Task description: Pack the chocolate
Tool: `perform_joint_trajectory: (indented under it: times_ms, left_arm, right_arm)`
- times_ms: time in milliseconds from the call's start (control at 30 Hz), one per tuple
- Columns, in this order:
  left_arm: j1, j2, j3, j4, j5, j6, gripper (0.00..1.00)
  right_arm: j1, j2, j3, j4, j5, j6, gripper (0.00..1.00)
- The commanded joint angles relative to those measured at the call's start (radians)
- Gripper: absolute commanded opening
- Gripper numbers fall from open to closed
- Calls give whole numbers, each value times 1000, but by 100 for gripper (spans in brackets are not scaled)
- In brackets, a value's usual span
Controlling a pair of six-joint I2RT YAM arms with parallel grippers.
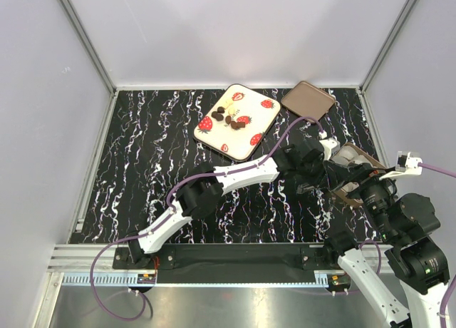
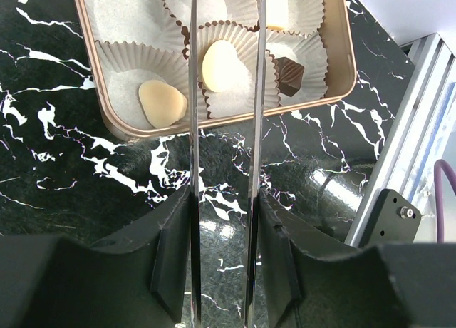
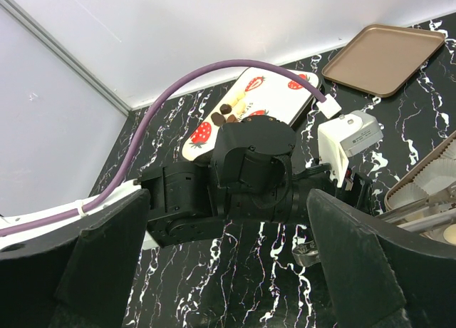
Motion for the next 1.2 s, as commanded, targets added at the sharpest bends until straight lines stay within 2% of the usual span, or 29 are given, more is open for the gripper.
perform_joint_trajectory:
  times_ms: [0,1167]
  left_arm:
    - [-1,-11,53,71,14,-6,42]
    - [1,-37,15,81,-38,11,45]
  right_arm:
    - [-1,-1,4,33,25,-18,99]
    - [0,6,5,39,17,-13,99]
